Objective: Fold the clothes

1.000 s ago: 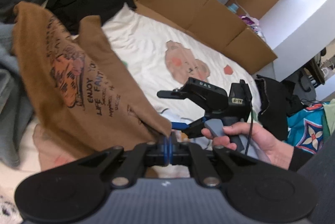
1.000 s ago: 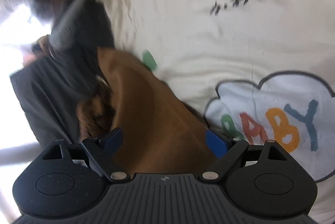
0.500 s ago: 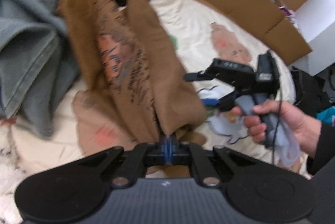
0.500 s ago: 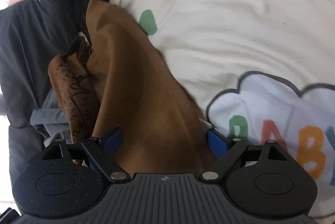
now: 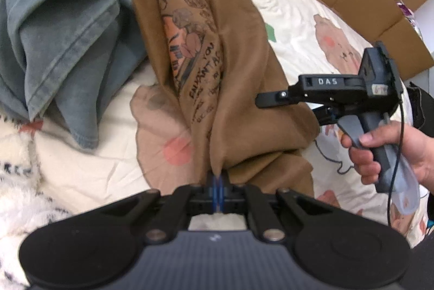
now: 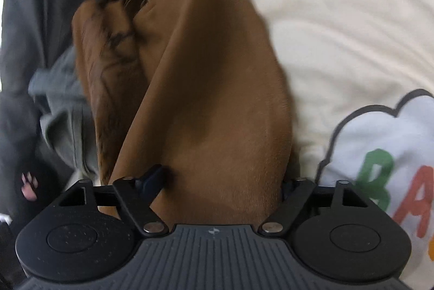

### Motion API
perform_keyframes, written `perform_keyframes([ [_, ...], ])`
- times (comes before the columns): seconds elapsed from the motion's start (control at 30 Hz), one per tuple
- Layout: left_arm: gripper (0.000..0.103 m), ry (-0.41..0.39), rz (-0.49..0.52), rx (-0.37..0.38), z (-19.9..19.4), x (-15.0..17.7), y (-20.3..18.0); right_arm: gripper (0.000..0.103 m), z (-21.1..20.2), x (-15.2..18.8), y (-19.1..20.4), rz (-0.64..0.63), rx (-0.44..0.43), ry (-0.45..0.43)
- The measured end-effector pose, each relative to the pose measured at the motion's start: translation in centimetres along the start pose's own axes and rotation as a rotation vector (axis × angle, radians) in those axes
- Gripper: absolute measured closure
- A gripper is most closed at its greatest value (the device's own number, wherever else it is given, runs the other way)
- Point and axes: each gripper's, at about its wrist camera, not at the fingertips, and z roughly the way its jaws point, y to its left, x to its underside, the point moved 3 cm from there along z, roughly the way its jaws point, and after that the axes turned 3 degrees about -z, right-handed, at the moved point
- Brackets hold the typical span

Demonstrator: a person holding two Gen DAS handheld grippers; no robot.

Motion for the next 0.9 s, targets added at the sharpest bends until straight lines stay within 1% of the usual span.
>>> perform_keyframes([
  [0.03,0.101,0.003,-0.008,0.005,0.0,0.0,0.0,0.049,0.0,0.1,-0.2,0.015,-0.002,0.003],
  [0.07,0.101,0.005,-0.016,0.011,0.0,0.0,0.1,0.073,-0.1,0.1,-0.5,0.039,-0.009,0.008],
  [0.1,0.101,0.007,-0.022,0.016,0.0,-0.1,0.1,0.087,-0.3,0.2,-0.8,0.065,-0.031,0.014],
  [0.17,0.101,0.006,-0.011,0.025,0.1,-0.5,-0.4,0.093,-1.4,0.2,-1.0,0.075,-0.066,0.001],
  [0.27,0.100,0.002,0.010,0.050,0.2,-1.3,-1.6,0.095,-3.7,-0.1,-0.7,0.046,-0.067,-0.035],
  [0.4,0.097,-0.024,0.019,0.104,0.2,-2.3,-3.7,0.095,-7.6,-0.8,-1.2,0.038,-0.035,-0.100],
  [0.57,0.083,-0.057,0.059,0.127,-0.4,-2.8,-6.2,0.096,-12.6,-1.7,-2.0,0.032,0.023,-0.186],
  [0.7,0.068,-0.076,0.071,0.119,-1.2,-3.2,-6.7,0.096,-15.2,-1.7,-2.2,0.037,0.067,-0.246],
  [0.73,0.066,-0.081,0.070,0.114,-1.4,-3.4,-6.6,0.096,-15.7,-1.5,-2.2,0.040,0.079,-0.258],
  [0.8,0.058,-0.090,0.066,0.102,-1.6,-3.7,-6.5,0.096,-16.5,-1.2,-2.3,0.047,0.101,-0.281],
  [0.9,0.056,-0.102,0.043,0.085,-2.1,-4.3,-6.1,0.097,-18.5,-0.1,-3.1,0.082,0.130,-0.325],
])
